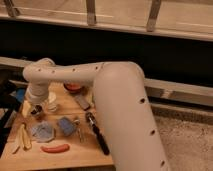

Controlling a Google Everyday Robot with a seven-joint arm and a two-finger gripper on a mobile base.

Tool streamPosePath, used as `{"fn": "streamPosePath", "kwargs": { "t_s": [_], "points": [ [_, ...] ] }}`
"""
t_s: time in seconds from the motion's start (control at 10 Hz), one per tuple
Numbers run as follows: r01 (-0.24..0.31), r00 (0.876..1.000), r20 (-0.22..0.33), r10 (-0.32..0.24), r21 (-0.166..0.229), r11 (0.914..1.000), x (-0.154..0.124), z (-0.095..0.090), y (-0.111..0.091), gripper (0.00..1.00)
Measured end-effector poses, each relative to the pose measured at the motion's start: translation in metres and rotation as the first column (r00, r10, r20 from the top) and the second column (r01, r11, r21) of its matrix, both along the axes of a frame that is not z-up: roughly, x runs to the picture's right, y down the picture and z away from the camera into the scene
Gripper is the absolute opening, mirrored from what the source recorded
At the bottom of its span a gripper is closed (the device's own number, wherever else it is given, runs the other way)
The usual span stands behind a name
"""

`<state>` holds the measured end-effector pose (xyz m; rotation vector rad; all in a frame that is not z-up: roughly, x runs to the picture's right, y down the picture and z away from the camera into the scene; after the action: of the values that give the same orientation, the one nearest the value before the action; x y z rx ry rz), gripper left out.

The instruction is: Stack cups into tray

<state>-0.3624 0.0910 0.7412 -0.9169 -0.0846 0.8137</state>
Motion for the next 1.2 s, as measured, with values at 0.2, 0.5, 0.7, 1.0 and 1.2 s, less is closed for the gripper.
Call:
{"fn": "streamPosePath", "kwargs": {
  "t_s": [0.2, 0.5, 0.7, 1.0, 1.2],
  "points": [
    [0.043, 0.996, 0.074, -0.044, 0.015, 0.9989, -0.048, -0.005, -0.002, 0.71],
    [0.116, 0.976, 0.183, -0.118, 0.022, 0.9930, -0.095, -0.020, 0.016, 0.71],
    [0.135, 0.967, 0.214, -0.141, 0.040, 0.9900, -0.101, -0.026, 0.020, 0.71],
    [0.135, 0.967, 0.213, -0.141, 0.040, 0.9900, -0.101, -0.025, 0.020, 0.71],
    [0.133, 0.971, 0.194, -0.137, 0.034, 0.9905, -0.099, -0.020, 0.022, 0.71]
  ]
}}
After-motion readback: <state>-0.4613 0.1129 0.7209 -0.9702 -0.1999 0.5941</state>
